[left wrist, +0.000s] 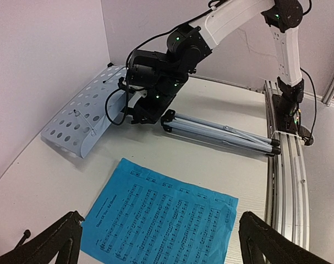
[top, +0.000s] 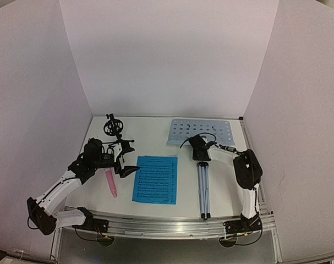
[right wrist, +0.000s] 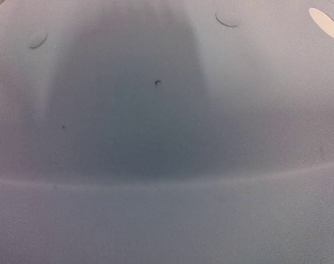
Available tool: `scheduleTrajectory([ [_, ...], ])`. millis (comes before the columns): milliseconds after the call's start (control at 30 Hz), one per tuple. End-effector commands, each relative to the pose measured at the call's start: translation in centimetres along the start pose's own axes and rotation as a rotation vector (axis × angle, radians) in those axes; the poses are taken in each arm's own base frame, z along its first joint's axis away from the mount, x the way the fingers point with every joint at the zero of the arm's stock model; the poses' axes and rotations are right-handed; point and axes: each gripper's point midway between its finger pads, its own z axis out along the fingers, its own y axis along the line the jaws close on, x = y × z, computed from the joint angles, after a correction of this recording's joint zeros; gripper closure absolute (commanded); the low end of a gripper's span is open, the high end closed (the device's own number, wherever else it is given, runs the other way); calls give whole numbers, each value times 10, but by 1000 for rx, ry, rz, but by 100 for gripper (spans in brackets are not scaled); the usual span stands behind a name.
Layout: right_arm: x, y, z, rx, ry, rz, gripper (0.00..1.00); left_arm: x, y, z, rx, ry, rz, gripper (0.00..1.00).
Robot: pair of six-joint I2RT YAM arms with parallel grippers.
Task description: Set up the instrument practice props
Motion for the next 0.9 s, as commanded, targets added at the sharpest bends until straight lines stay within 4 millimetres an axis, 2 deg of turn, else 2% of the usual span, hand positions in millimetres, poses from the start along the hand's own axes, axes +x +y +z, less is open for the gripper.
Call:
scheduleTrajectory([
  [0,22,1,23,23,63,-13,52,-11,1,-4,-22,-39,72,0],
  [200,37,-7,22,34,76,21,54,-11,2,-5,-30,-40,85,0],
  [367,20,4,0,-37,-64,5,52,-11,2,-5,-29,-45,87,0],
  [567,8,4,-11,-70,-140,29,52,-10,1,-5,-28,-42,101,0],
  [733,19,1,0,-59,-119,20,50,-9,1,-5,-26,-42,117,0],
  [867,25,8,17,-52,-88,9,58,-10,0,-6,-28,-44,137,0],
])
